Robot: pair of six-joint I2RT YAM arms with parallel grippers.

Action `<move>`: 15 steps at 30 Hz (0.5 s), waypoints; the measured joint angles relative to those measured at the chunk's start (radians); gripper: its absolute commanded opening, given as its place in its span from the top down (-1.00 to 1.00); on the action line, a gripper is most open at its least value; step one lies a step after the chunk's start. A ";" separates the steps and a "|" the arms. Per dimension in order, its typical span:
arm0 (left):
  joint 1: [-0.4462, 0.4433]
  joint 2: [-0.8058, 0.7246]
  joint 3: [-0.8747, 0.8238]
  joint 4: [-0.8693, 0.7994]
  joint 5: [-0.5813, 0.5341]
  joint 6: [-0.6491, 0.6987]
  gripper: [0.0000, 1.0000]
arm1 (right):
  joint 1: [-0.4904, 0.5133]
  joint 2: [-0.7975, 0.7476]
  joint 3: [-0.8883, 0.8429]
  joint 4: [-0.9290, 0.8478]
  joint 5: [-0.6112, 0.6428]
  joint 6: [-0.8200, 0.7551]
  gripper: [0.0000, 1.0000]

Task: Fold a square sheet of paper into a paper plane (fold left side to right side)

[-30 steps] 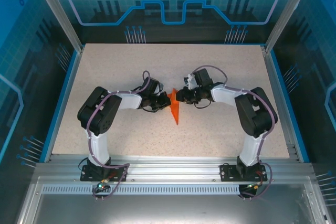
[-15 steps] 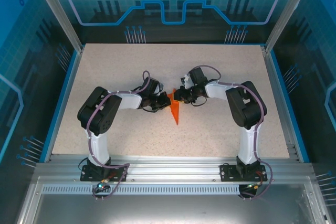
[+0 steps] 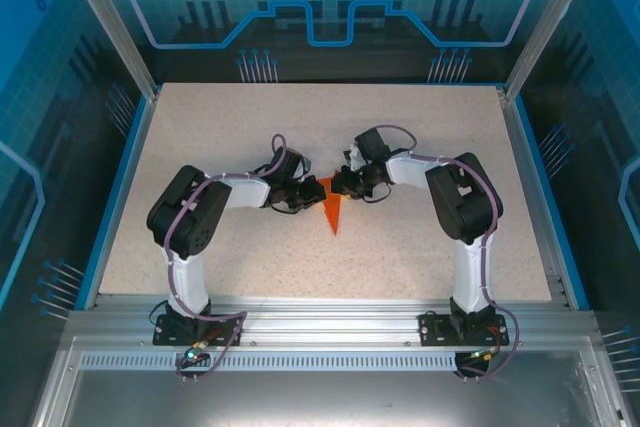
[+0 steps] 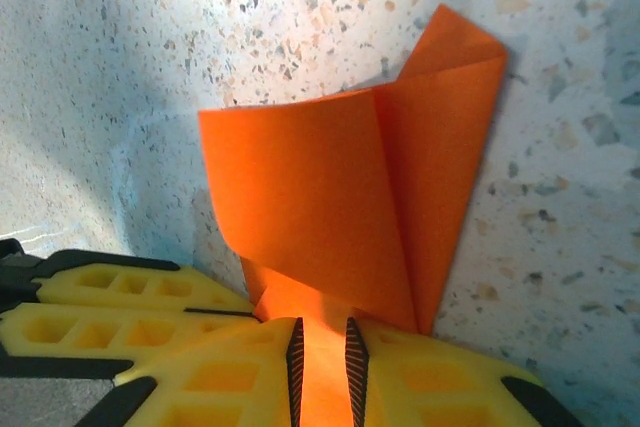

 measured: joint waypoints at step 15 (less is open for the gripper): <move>-0.095 -0.373 -0.161 -0.040 0.007 0.046 0.47 | 0.001 0.000 0.006 -0.010 0.007 0.000 0.55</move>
